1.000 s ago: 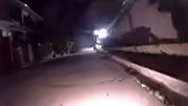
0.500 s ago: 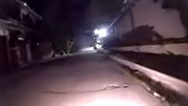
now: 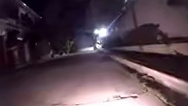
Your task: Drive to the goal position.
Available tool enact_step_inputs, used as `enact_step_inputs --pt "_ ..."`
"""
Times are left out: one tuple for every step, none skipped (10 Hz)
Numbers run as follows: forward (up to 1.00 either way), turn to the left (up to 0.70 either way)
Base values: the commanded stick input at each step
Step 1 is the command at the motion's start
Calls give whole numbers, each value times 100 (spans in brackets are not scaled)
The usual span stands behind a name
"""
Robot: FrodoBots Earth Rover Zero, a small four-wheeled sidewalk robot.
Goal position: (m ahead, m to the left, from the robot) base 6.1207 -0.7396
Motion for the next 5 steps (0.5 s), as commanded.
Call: enact_step_inputs --pt "70 0" --pt "70 0" --pt "70 0" --pt "70 0" --pt "70 0"
